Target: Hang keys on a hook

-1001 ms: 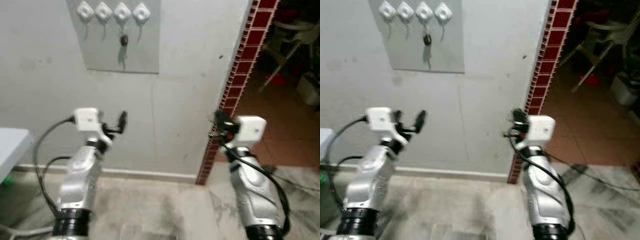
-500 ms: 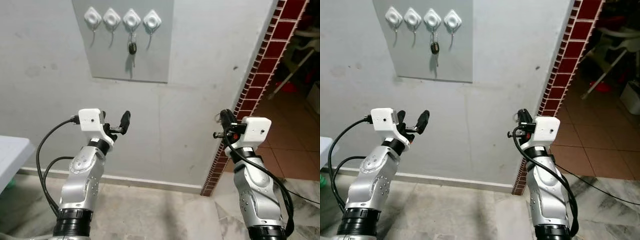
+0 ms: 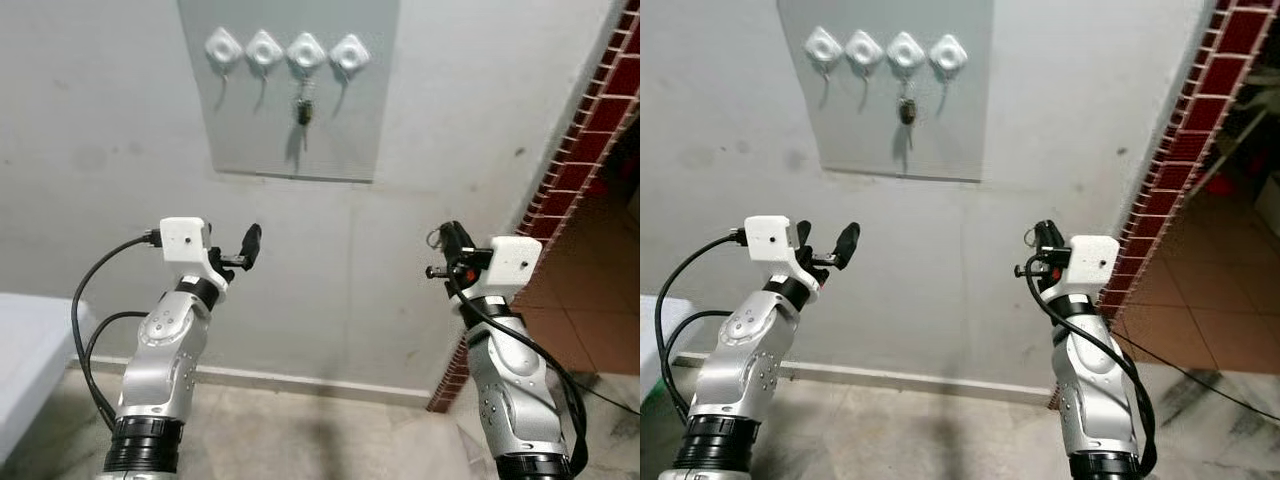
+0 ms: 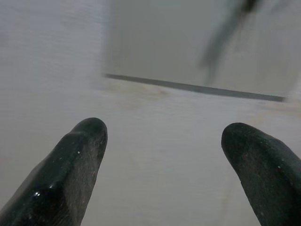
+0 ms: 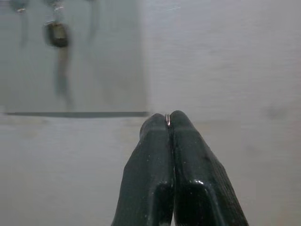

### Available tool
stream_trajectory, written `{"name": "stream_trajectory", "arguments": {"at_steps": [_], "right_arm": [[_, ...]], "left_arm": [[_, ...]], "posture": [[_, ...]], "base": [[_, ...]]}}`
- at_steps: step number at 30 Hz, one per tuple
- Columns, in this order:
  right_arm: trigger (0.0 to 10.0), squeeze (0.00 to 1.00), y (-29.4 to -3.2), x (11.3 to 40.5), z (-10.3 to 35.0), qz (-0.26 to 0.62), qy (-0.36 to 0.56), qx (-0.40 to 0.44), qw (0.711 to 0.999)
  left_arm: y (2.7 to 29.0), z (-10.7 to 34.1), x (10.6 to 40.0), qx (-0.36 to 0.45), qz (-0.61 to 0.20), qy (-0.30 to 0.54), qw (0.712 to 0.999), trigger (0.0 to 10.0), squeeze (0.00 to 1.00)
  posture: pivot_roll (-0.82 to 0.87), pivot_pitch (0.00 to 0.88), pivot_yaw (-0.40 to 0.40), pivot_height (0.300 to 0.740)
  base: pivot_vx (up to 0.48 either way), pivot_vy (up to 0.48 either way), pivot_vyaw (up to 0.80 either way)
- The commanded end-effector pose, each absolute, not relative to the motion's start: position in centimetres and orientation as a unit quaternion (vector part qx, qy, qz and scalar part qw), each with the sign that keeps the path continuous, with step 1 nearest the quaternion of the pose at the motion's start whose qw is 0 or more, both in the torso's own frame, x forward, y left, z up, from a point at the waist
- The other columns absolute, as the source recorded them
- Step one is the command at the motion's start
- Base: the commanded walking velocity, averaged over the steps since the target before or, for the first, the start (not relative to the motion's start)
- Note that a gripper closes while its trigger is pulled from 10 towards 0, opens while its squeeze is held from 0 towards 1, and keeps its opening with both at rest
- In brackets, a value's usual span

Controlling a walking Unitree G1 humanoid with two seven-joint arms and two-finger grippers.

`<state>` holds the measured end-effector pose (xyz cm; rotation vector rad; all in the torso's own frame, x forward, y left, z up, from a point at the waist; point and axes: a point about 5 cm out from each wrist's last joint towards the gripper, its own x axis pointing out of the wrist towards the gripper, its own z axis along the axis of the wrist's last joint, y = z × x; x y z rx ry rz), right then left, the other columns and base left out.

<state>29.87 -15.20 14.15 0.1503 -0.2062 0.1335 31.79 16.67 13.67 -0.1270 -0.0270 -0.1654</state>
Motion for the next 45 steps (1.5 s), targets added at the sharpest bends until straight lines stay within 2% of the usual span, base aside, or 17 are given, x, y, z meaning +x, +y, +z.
{"name": "stream_trajectory", "arguments": {"at_steps": [1,17,35,45], "right_arm": [[10.0,0.0,-15.1,29.9,14.8,0.074,-0.114,0.074,0.988],[10.0,0.0,-15.0,29.9,14.8,0.074,-0.113,0.076,0.988],[10.0,0.0,-14.8,29.9,14.7,0.079,-0.109,0.077,0.988],[10.0,0.0,-14.7,29.9,14.8,0.084,-0.109,0.075,0.988]], "left_arm": [[16.7,14.2,32.0,-0.055,-0.081,-0.021,0.995,10.0,0.0],[16.4,14.3,32.0,-0.054,-0.082,-0.027,0.995,10.0,0.0],[15.4,15.5,31.5,-0.055,-0.113,-0.067,0.99,10.0,0.0],[13.4,16.3,31.0,-0.033,-0.183,-0.077,0.979,10.0,0.0]], "posture": [[0.01,0.0,0.011,0.732],[0.01,0.0,0.009,0.732],[0.01,0.0,0.005,0.732],[0.01,0.0,0.004,0.732]], "base": [[0.48,0.0,0.0],[0.466,0.0,0.0],[0.0,0.0,0.0],[0.0,0.0,0.0]]}}
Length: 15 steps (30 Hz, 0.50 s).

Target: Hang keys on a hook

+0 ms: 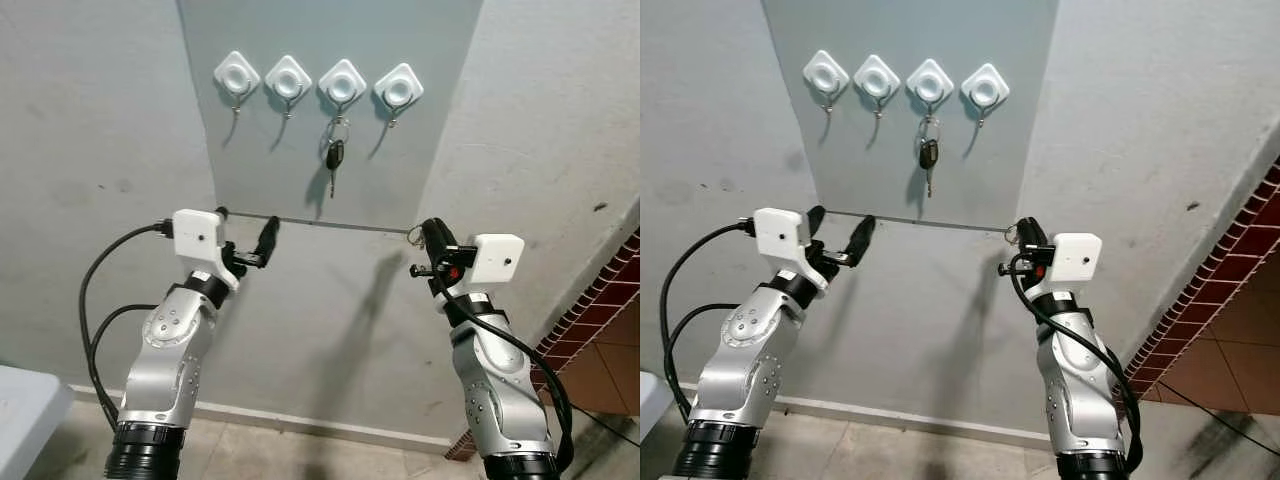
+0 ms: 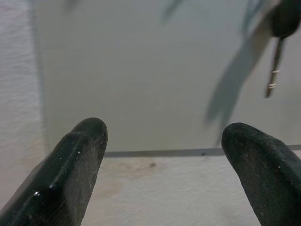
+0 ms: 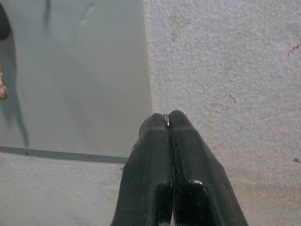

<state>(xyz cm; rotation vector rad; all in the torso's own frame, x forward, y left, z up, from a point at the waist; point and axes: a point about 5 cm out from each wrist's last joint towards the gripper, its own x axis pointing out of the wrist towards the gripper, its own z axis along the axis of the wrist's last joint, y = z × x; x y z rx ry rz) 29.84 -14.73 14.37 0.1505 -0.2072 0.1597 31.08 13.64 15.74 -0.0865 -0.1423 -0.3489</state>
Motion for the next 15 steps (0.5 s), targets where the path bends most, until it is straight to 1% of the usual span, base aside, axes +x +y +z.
{"name": "stream_trajectory", "arguments": {"at_steps": [1,5,7,9,15], "right_arm": [[10.0,0.0,-14.7,29.9,14.8,0.084,-0.109,0.074,0.988],[10.0,0.0,-14.7,29.9,14.8,0.088,-0.11,0.072,0.987],[10.0,0.0,-14.7,29.9,14.8,0.089,-0.11,0.072,0.987],[10.0,0.0,-14.6,29.9,15.0,0.099,-0.112,0.07,0.986],[10.0,0.0,-14.4,29.8,15.7,0.13,-0.123,0.072,0.981]], "left_arm": [[13.1,16.4,30.9,-0.034,-0.193,-0.08,0.977,10.0,0.0],[12.1,16.8,30.5,-0.035,-0.22,-0.085,0.971,10.0,0.0],[11.9,16.8,30.5,-0.034,-0.223,-0.086,0.97,10.0,0.0],[11.0,17.2,30.1,-0.031,-0.25,-0.089,0.964,10.0,0.0],[9.2,18.3,29.1,-0.028,-0.3,-0.106,0.948,10.0,0.0]], "posture": [[0.01,0.0,0.004,0.732],[0.01,0.0,0.005,0.732],[0.01,0.0,0.005,0.732],[0.01,0.0,0.005,0.732],[0.01,0.0,0.004,0.732]], "base": [[0.0,0.0,0.0],[0.0,0.0,0.0],[0.0,0.0,0.0],[0.0,0.0,0.0],[0.0,0.0,0.0]]}}
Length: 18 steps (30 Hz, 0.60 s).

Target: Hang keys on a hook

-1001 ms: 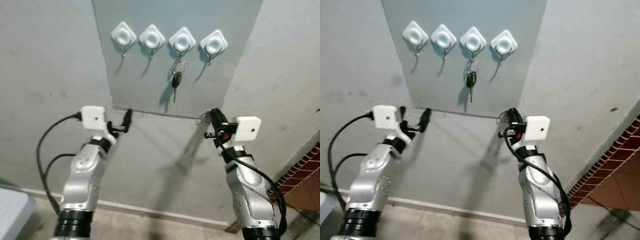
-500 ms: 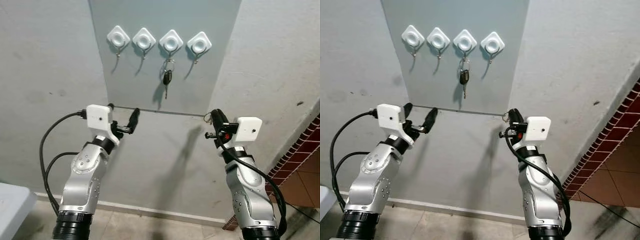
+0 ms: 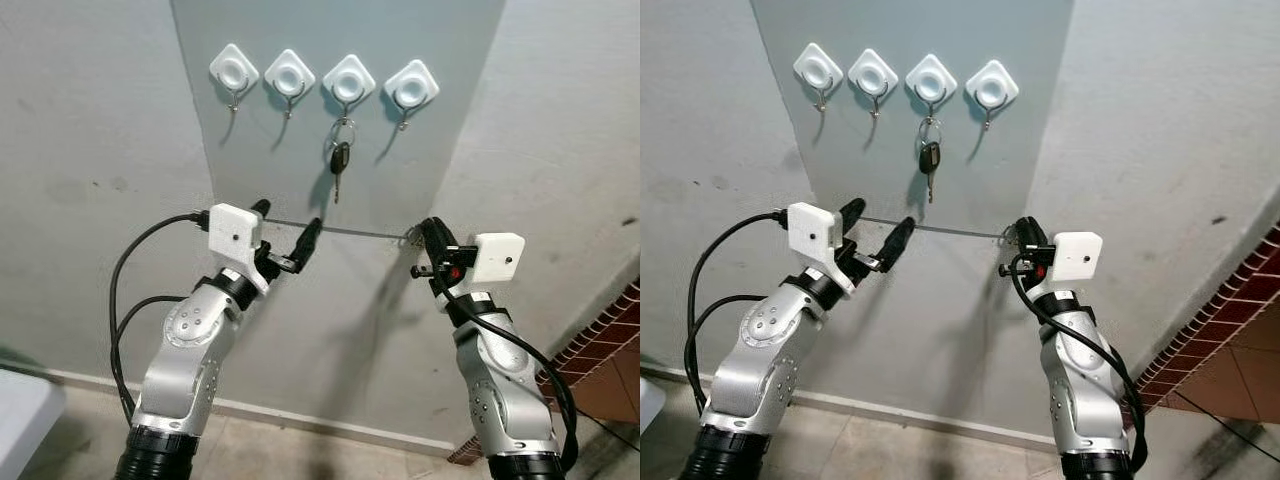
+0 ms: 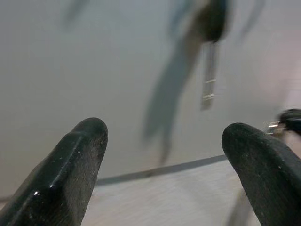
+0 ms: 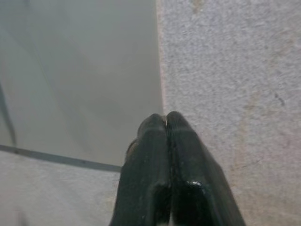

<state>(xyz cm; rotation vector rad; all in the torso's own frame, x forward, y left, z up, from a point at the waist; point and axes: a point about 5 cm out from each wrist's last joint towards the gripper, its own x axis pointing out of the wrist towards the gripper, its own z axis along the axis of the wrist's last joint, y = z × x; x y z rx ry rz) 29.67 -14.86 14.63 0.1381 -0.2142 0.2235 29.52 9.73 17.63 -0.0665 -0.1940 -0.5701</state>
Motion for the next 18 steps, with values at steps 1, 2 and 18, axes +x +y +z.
{"name": "stream_trajectory", "arguments": {"at_steps": [1,2,18], "right_arm": [[10.0,0.0,-14.4,29.8,15.7,0.13,-0.123,0.072,0.981],[10.0,0.0,-14.4,29.7,15.8,0.135,-0.126,0.074,0.98],[10.0,0.0,-13.8,29.3,20.3,0.219,-0.189,0.066,0.955]], "left_arm": [[9.2,18.3,29.1,-0.028,-0.3,-0.106,0.948,10.0,0.0],[9.1,18.4,29.0,-0.027,-0.303,-0.109,0.946,10.0,0.0],[8.1,22.7,28.4,-0.048,-0.335,-0.156,0.928,10.0,0.0]], "posture": [[0.01,0.0,0.004,0.732],[0.01,0.0,0.004,0.732],[0.01,0.0,0.001,0.732]], "base": [[0.0,0.0,0.0],[0.0,0.0,0.0],[0.0,0.0,0.0]]}}
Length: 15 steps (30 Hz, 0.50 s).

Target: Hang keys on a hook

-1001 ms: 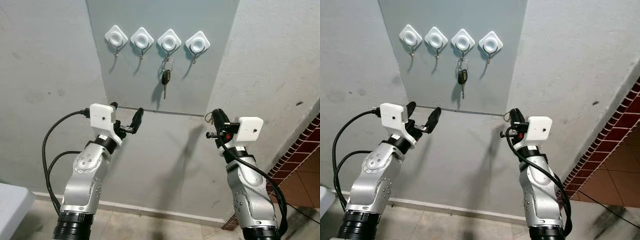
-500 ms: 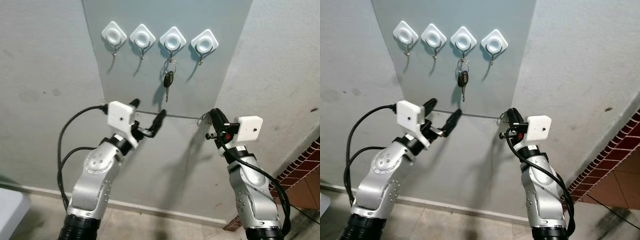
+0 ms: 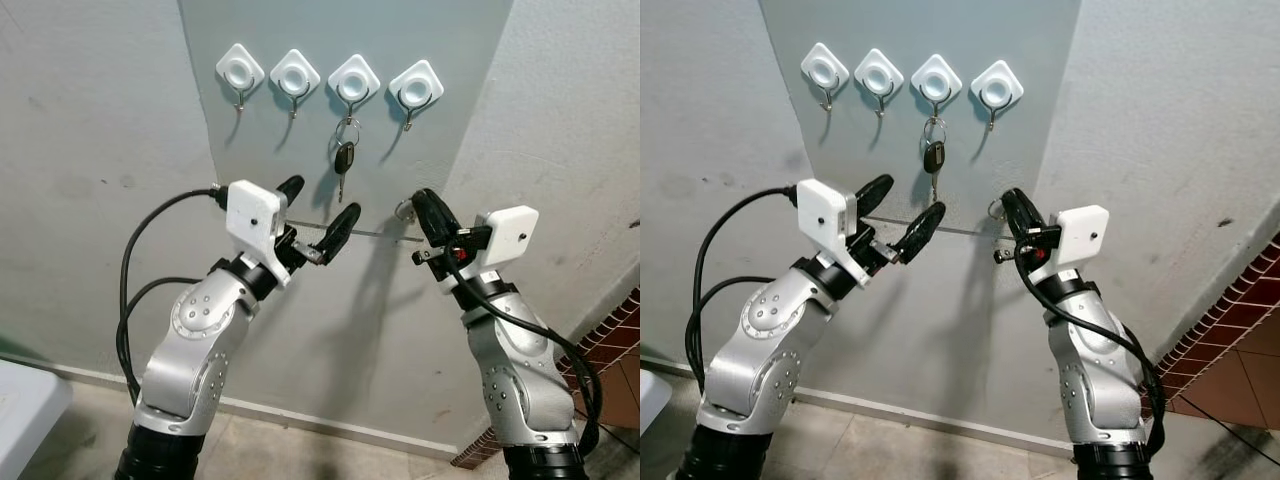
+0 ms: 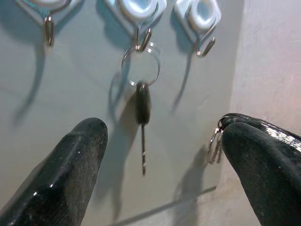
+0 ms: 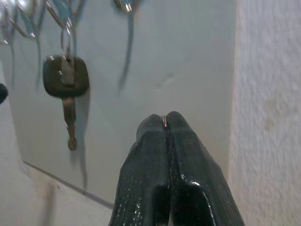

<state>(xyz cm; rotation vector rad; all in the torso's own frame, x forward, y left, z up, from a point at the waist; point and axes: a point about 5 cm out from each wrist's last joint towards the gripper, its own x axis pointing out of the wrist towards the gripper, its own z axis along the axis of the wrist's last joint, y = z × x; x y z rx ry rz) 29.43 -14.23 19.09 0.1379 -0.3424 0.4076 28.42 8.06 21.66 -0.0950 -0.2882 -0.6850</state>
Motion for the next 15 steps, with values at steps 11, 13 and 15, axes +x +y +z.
{"name": "stream_trajectory", "arguments": {"at_steps": [11,13,15], "right_arm": [[10.0,0.0,-13.4,29.3,22.0,0.237,-0.207,0.07,0.947],[10.0,0.0,-13.6,29.5,22.3,0.234,-0.212,0.068,0.946],[10.0,0.0,-13.7,29.6,22.5,0.229,-0.217,0.067,0.946]], "left_arm": [[8.3,24.3,28.2,-0.049,-0.337,-0.169,0.925,10.0,0.0],[8.3,24.5,28.2,-0.047,-0.337,-0.173,0.924,10.0,0.0],[8.5,24.8,28.3,-0.046,-0.337,-0.176,0.924,10.0,0.0]], "posture": [[0.02,0.0,-0.002,0.732],[0.02,0.0,-0.002,0.732],[0.02,0.0,-0.001,0.732]], "base": [[0.0,0.0,0.0],[0.0,0.0,0.0],[0.0,0.0,0.0]]}}
